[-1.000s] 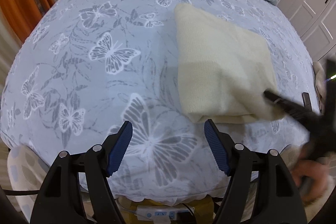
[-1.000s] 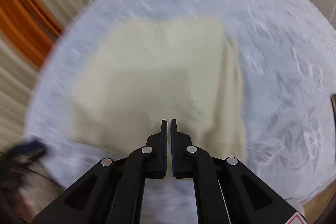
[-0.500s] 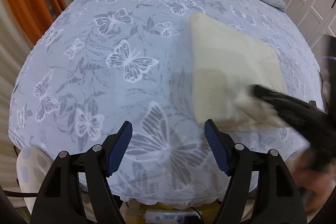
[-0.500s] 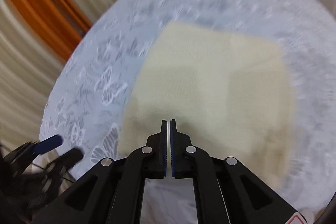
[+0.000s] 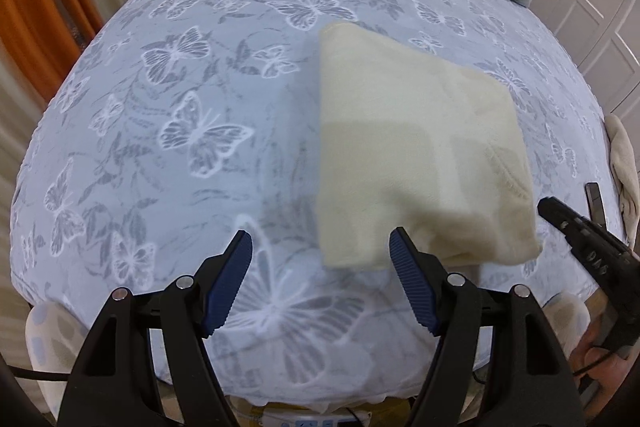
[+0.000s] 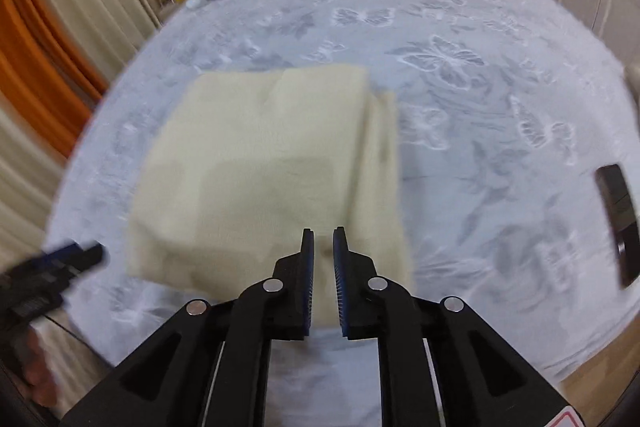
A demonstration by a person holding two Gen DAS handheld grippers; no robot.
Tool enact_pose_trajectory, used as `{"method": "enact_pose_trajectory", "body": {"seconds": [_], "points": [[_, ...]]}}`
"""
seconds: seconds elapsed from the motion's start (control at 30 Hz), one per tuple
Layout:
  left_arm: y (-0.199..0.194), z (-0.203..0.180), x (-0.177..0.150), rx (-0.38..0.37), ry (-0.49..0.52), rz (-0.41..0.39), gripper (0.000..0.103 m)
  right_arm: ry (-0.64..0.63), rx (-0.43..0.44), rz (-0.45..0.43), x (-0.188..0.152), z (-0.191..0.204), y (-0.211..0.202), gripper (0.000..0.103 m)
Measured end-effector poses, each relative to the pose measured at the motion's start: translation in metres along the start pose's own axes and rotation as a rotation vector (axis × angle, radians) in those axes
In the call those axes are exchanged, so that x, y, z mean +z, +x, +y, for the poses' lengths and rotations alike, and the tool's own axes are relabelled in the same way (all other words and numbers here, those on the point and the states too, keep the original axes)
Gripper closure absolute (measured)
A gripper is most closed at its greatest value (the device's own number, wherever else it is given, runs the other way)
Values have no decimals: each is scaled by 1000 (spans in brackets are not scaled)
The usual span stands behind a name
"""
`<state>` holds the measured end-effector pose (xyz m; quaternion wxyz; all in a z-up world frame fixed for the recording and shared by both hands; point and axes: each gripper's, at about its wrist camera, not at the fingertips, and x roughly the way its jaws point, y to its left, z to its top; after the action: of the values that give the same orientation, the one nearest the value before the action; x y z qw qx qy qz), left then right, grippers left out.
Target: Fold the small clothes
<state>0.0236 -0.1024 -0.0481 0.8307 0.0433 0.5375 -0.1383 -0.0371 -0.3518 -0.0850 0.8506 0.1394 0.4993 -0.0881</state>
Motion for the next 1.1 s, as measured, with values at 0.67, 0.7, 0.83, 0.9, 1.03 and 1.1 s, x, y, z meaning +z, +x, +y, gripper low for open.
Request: {"method": "enact_pose_trajectory", "body": {"seconds": [0.67,0.7,0.83,0.9,1.03,1.1], "points": [[43,-30,27,-56,-61,52,20,122,231,72,-4,-24,13,40],[41,-28,25,-55,-59,49,20,97,226,89,-2,-17,23,43],[32,-14,19,-46,-69,41,20,53,202,72,11,-9,36,86],[26,-4,19,-53,-78,37,20,65,224,-39,24,-13,1,86],[28,10,15,-74,-113,40,20,-4,105,-7,17,-23,20,86],[39,11,13,-83,-141,80,20,-18,100,43,0,-27,53,85]]}}
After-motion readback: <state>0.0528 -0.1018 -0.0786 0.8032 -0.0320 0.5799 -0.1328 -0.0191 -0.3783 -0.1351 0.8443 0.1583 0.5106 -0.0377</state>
